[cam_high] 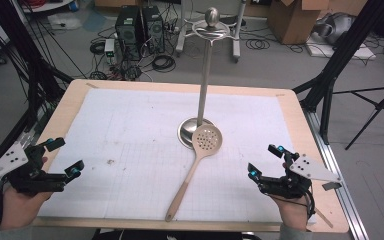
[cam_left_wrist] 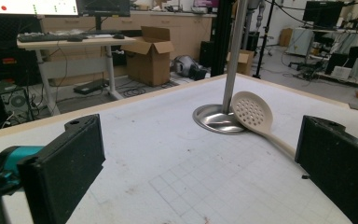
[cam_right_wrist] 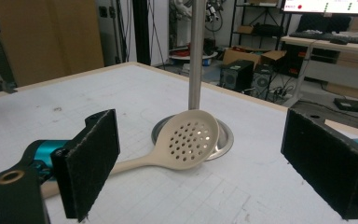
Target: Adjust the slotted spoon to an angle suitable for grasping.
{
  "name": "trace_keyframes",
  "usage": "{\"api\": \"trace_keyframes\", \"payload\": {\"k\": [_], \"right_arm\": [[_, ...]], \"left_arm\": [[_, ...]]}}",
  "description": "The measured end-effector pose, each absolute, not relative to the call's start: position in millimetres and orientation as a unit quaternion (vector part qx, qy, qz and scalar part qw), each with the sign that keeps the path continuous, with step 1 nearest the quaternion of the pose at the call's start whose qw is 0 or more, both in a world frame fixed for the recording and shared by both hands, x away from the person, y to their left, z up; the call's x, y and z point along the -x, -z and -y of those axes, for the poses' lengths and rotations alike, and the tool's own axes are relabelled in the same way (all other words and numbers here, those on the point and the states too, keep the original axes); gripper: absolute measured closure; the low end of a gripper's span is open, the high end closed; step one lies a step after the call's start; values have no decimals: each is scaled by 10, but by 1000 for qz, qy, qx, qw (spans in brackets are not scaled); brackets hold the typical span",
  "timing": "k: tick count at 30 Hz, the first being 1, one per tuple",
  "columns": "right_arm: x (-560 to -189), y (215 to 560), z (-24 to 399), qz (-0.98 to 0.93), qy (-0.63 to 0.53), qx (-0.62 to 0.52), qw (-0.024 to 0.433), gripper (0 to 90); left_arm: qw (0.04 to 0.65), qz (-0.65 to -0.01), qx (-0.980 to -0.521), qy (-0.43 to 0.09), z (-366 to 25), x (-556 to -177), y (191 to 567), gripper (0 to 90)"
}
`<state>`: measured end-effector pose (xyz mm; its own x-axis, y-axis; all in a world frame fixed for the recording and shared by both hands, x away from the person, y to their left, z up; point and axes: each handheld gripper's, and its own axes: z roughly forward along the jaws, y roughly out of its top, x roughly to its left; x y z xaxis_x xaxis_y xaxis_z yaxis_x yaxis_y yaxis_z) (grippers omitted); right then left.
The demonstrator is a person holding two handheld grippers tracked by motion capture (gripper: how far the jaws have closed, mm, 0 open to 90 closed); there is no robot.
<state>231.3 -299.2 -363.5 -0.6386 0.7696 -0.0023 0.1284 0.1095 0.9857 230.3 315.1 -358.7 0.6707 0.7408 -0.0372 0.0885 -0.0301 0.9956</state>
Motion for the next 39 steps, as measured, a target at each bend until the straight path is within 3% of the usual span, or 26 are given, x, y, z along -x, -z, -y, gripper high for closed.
{"api": "trace_keyframes", "payload": {"k": [31,39], "right_arm": [[-2390,3663,2818,-699,-592,-299,266,104],[-2540,3748,2624,-720,-599,-273,221,140]], "left_arm": [[628,-304,-671,-251,-3057,-2374,3634,17],[626,-308,-672,-250,-3051,-2379,3652,17]]}}
